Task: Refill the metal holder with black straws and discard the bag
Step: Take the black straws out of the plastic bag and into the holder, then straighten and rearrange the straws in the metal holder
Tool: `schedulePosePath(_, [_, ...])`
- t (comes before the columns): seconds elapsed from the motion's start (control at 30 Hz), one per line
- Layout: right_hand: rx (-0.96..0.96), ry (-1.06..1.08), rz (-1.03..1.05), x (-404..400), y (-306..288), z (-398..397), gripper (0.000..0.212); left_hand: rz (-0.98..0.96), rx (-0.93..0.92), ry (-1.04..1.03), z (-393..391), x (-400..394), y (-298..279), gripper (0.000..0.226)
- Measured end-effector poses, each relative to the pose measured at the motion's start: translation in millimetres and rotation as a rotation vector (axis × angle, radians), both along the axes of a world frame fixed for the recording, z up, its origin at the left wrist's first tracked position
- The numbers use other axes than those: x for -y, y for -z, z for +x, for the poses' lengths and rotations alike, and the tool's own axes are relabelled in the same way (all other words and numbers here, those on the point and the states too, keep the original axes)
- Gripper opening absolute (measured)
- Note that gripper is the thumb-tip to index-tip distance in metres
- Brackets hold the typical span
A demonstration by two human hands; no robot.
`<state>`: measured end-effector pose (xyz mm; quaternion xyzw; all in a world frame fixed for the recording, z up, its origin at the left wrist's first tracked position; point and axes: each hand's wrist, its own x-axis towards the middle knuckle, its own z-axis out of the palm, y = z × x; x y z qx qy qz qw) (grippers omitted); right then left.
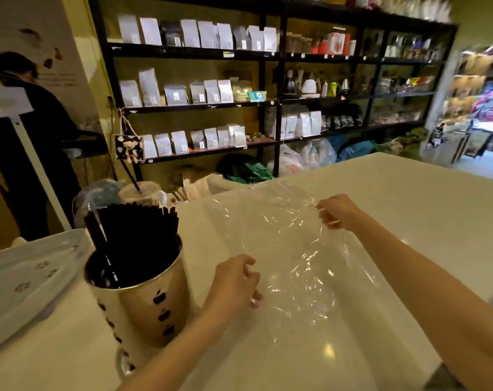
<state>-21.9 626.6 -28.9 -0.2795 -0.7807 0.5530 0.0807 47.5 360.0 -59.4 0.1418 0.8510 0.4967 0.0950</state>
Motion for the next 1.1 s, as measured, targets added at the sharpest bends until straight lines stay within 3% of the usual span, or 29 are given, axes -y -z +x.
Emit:
schedulePosePath(0.17, [0.044,-0.033,0.352,4.4,33.6,5.3,0.009,-0.197,-0.029,0.109,12.4,10.4,15.2,0.030])
schedulePosePath(0.33, [0.069,-0.025,0.653,14.9,56.1,13.5,0.016,-0.726,-0.239,0.188,28.4,9.6,22.1,0.034])
schedulePosePath(0.43, [0.038,-0.015,0.814,19.8,69.3,15.8,0.030,-0.901,-0.344,0.171,33.1,9.9,27.2,0.029])
schedulePosePath(0.57, [0.025,-0.134,1.079,29.3,79.2,17.6,0.030,-0.994,-0.455,0.190,36.2,13.0,28.5,0.030])
schedulePosePath(0.73, [0.105,-0.221,1.147,55.1,64.8,15.7,0.033,-0.998,-0.471,0.198,39.3,17.7,16.8,0.043])
schedulePosePath(0.8, [0.025,-0.264,1.095,73.3,48.5,16.1,0.033,-0.979,-0.505,0.233,45.6,20.8,2.0,0.052])
schedulePosePath(0.87, [-0.164,-0.309,0.962,98.8,27.4,18.7,0.029,-0.828,-0.593,0.279,55.4,26.4,-19.4,0.050])
schedulePosePath(1.0, [-0.488,-0.517,0.419,156.6,-20.8,39.2,0.021,-0.342,-0.701,0.371,68.5,53.3,-75.5,0.040])
schedulePosePath(1.1, [-0.527,-0.834,0.047,182.8,-46.1,53.5,0.046,-0.208,-0.810,0.346,66.5,82.7,-107.8,0.036])
